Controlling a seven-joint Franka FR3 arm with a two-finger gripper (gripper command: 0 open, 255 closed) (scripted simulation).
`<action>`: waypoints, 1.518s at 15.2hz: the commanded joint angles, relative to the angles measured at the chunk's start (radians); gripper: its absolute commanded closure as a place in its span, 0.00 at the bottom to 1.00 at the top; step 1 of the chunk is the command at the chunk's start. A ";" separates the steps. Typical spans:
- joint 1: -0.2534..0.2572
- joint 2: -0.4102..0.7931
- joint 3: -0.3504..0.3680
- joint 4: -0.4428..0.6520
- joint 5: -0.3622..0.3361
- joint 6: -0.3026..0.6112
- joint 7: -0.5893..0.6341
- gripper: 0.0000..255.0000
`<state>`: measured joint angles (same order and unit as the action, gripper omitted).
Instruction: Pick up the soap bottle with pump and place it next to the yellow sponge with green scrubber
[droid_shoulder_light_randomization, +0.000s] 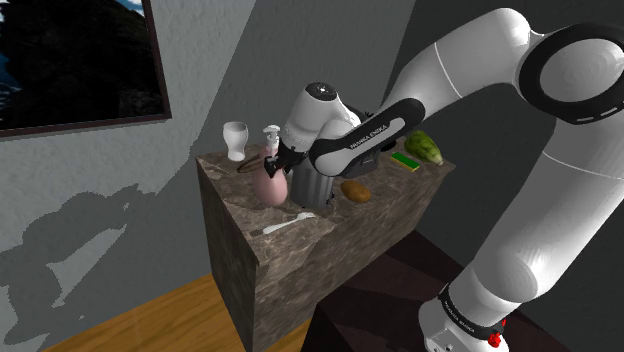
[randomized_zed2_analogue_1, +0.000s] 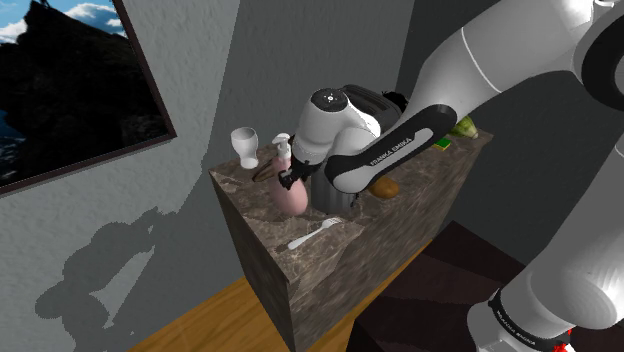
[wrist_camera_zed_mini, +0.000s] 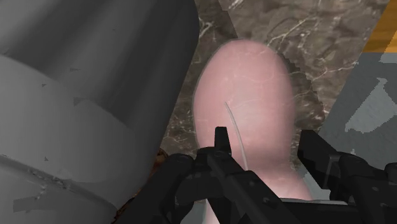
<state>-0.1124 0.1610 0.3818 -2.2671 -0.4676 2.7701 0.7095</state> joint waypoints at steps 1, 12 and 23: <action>0.000 0.000 0.000 0.000 0.000 0.000 0.000 1.00; -0.017 -0.052 0.027 0.010 0.085 -0.051 -0.070 1.00; -0.027 -0.151 0.050 0.055 0.229 -0.177 -0.188 1.00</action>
<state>-0.1382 0.0199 0.4315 -2.2198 -0.2525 2.6078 0.5345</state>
